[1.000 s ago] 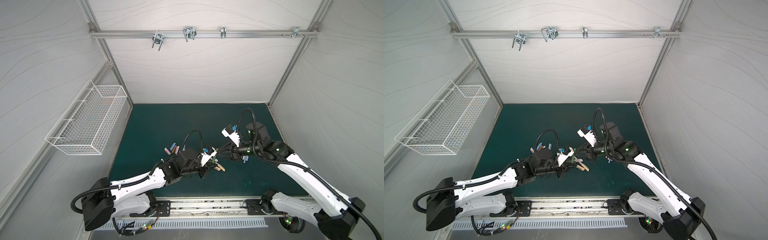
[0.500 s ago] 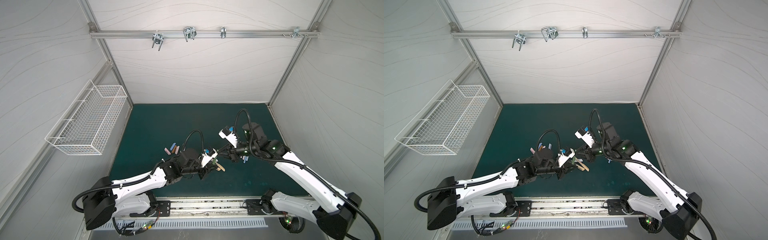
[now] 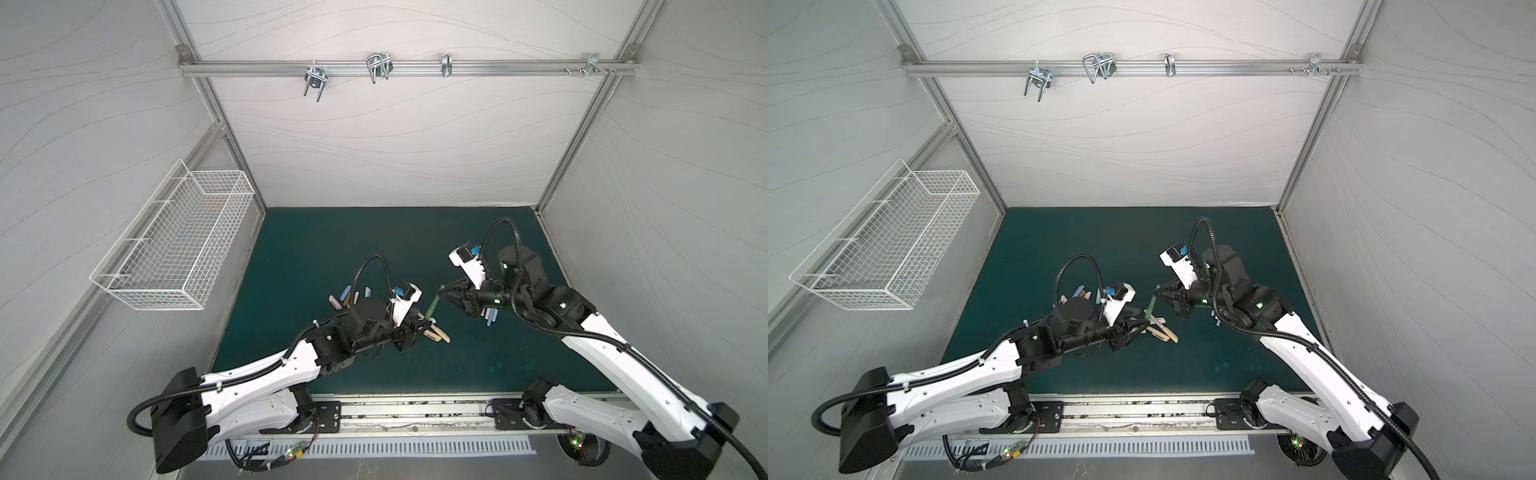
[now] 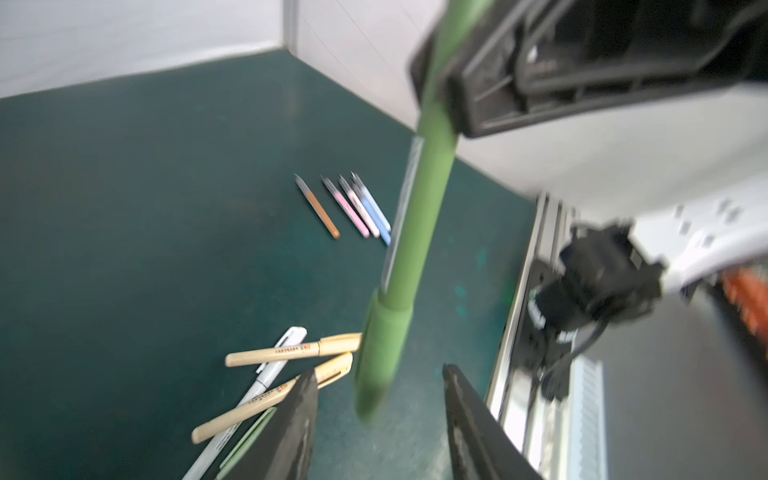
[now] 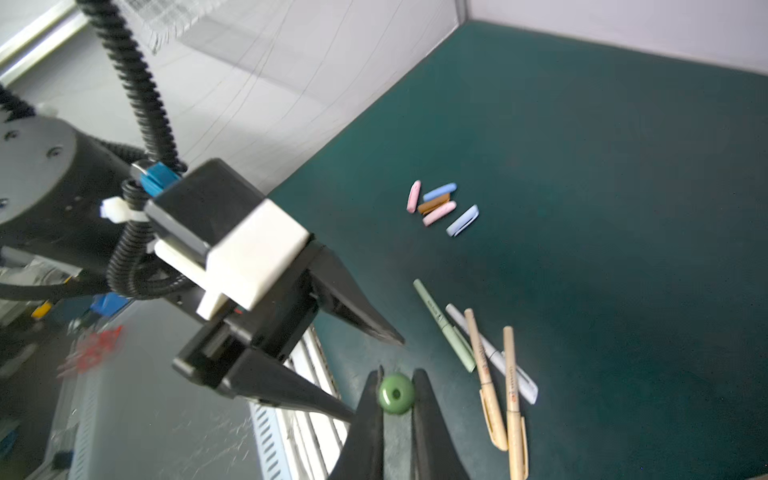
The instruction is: Open the pen caps
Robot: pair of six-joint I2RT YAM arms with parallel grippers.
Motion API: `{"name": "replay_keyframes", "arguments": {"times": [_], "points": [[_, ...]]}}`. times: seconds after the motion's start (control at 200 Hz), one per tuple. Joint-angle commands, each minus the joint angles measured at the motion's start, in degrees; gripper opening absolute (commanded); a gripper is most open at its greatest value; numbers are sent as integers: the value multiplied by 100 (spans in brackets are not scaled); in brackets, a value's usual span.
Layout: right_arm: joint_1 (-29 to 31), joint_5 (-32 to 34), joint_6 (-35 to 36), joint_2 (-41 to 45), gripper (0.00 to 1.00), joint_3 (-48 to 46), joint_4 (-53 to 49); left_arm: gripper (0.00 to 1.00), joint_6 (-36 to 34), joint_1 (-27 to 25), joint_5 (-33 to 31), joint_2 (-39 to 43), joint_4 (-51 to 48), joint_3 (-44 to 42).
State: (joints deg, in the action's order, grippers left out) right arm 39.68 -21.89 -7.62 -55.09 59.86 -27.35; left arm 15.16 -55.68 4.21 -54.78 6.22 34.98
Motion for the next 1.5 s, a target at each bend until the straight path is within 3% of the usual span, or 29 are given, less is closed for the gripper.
{"name": "replay_keyframes", "arguments": {"times": [0.0, 0.11, 0.205, 0.275, 0.405, 0.525, 0.68, 0.915, 1.18, 1.3, 1.495], "points": [[29, 1022, -243, 370, 0, 26, 1198, 56, 1687, -22, -1065, 664, -216, 211], [44, 1300, -32, 548, 0, -354, 2554, 67, 2546, 66, -1608, 1009, -1206, 739], [67, 1367, 247, 556, 0, -686, 3608, 72, 2884, 281, -1273, 1055, -1728, 1241], [185, 1218, 870, 560, 0, -1052, 4535, 74, 3169, 566, -854, 1039, -2038, 1619], [620, 1218, 2718, 605, 0, -1761, 6080, 75, 3715, 1377, 396, 827, -2358, 2185], [1055, 1004, 4733, 528, 0, -2038, 6472, 75, 3969, 2008, 1376, 510, -2551, 2568], [1398, 747, 7038, 344, 0, -2386, 6787, 75, 4177, 2444, 1928, 423, -2438, 2649], [1717, 571, 9090, 75, 0, -2793, 7179, 73, 4319, 2553, 2506, 267, -2372, 2865], [2263, 1173, 10652, -353, 0, -2810, 7737, 67, 4178, 2561, 2464, 303, -2776, 3078], [2332, 1264, 10752, -431, 0, -2791, 7849, 64, 4083, 2567, 2301, 283, -3058, 3181], [2395, 1257, 10722, -430, 0, -2837, 7947, 52, 4049, 2597, 2242, 275, -2929, 3161]]}}
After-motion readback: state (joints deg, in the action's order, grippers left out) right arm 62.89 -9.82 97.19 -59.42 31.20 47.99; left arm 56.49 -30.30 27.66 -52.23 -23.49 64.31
